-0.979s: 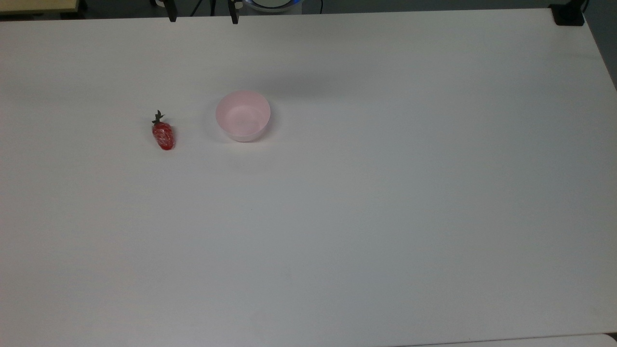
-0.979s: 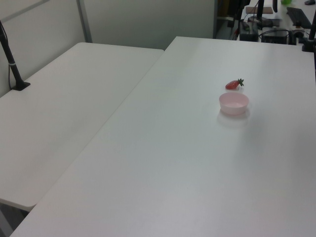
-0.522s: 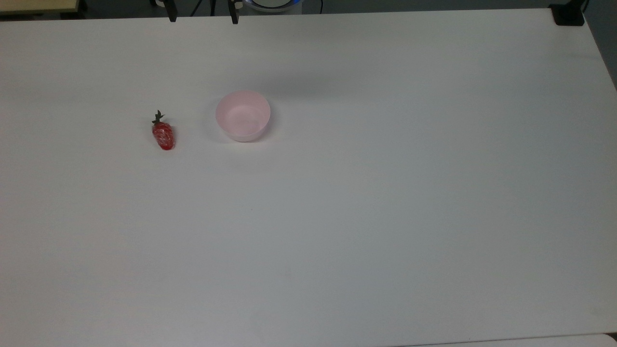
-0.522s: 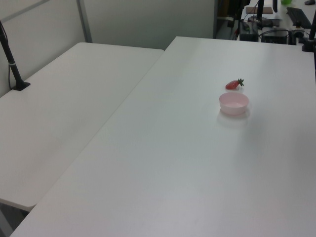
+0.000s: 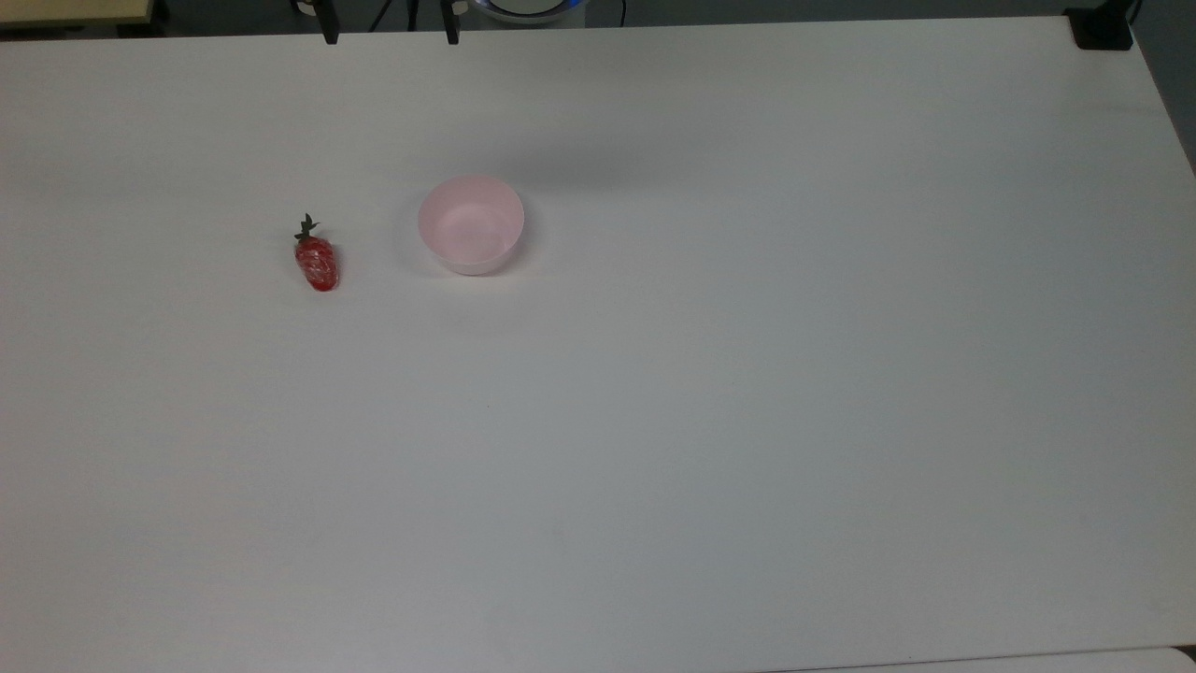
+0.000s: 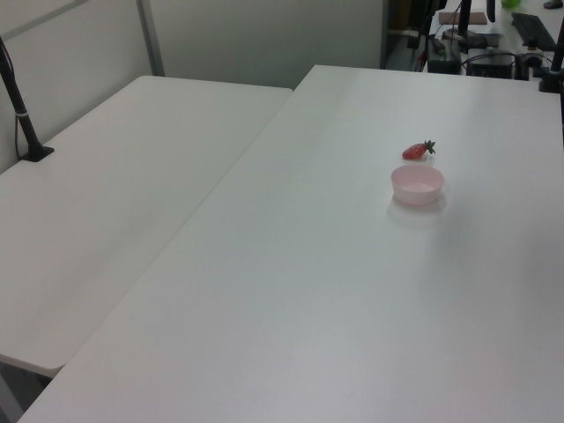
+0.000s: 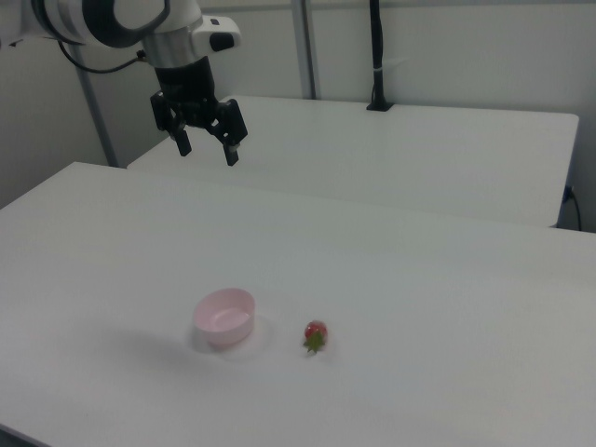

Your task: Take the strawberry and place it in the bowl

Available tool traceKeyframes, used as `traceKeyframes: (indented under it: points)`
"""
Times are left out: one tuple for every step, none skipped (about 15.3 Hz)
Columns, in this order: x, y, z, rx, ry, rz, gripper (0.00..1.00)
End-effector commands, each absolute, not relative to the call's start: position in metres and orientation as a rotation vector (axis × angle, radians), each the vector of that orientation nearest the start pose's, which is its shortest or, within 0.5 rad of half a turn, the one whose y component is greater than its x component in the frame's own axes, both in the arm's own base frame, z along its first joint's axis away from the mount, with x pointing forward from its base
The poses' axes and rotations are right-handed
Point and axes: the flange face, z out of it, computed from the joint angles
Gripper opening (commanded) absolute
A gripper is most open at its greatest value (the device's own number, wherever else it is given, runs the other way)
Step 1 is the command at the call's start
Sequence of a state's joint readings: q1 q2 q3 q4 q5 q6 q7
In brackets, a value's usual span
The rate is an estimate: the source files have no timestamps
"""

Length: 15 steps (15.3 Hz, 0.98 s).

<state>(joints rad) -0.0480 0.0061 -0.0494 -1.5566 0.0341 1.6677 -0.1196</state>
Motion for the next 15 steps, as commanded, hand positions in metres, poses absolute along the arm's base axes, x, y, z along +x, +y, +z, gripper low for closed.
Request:
traceKeyframes:
  points:
    - [0.559, -0.063, 0.638, -3.095, -0.183, -0.175, 1.0]
    - [0.559, -0.065, 0.636, -3.095, -0.25, -0.171, 1.0]
    - [0.559, -0.067, 0.632, -3.088, -0.344, -0.159, 1.0]
    - [0.559, -0.07, 0.624, -3.08, -0.449, -0.136, 1.0]
    - [0.559, -0.073, 0.616, -3.068, -0.546, -0.113, 1.0]
    - [0.56, -0.078, 0.604, -3.059, -0.61, -0.081, 1.0]
    - [0.562, -0.084, 0.587, -3.067, -0.669, -0.031, 1.0]
    - [0.568, -0.09, 0.57, -3.097, -0.742, 0.032, 1.0]
    - [0.573, -0.095, 0.552, -3.117, -0.79, 0.079, 1.0]
    - [0.578, -0.105, 0.529, -3.13, -0.786, 0.113, 1.0]
    - [0.585, -0.117, 0.512, -3.142, -0.764, 0.096, 1.0]
    - [0.59, -0.131, 0.494, -3.153, -0.739, 0.09, 1.0]
    - [0.595, -0.14, 0.478, -3.159, -0.722, 0.098, 1.0]
    - [0.601, -0.145, 0.461, -3.163, -0.719, 0.115, 1.0]
    - [0.604, -0.155, 0.446, -3.176, -0.693, 0.136, 1.0]
